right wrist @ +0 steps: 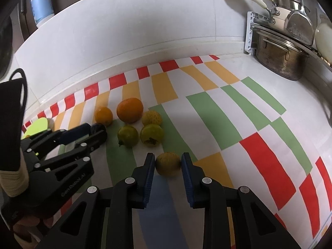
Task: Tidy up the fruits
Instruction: 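Grasp a dark plum with the left tool while the right tool grasps a yellow-green fruit, then carry the plum and the yellow-green fruit over the lime-green plate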
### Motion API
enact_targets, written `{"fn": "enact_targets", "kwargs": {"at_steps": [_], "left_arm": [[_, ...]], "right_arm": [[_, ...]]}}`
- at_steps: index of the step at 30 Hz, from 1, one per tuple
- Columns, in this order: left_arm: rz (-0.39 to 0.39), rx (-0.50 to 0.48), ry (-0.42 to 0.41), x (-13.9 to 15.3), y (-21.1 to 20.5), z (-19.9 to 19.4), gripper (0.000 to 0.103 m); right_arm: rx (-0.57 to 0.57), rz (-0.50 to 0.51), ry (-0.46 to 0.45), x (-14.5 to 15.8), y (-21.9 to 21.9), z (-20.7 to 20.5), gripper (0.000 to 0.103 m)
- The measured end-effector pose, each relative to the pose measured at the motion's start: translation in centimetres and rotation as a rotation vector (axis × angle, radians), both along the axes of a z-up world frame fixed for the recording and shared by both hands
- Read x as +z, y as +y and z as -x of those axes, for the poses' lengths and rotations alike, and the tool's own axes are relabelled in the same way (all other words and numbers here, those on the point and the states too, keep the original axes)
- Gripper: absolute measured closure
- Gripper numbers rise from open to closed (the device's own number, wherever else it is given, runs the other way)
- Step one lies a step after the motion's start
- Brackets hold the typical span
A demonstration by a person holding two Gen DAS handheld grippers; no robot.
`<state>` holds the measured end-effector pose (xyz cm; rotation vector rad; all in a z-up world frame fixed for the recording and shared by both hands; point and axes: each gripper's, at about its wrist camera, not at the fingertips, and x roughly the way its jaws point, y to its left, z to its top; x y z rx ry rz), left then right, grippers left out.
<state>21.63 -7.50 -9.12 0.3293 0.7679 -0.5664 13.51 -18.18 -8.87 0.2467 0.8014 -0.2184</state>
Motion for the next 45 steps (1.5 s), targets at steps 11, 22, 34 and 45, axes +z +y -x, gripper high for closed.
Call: {"fn": "enact_targets", "kwargs": {"at_steps": [11,22,34,45], "left_arm": [[0.036,0.012,-0.025,2.0,1.1,1.7,0.075],[0.087,0.089,-0.084,5.6,4.3,4.6,0.075],[0.132,0.214,-0.119,8.3,9.1,8.2,0.075],[0.144,0.327,-0.148,9.6,12.8,11.6,0.075]], "right_arm": [[0.037,0.006,-0.041,1.5,0.8,0.2,0.075],[0.105,0.024,-0.094,4.0,2.6,1.3,0.076],[0.205,0.053,-0.166,6.9,5.7,3.2,0.077],[0.317,0.058,-0.212,8.6,8.5,4.8,0.077]]}}
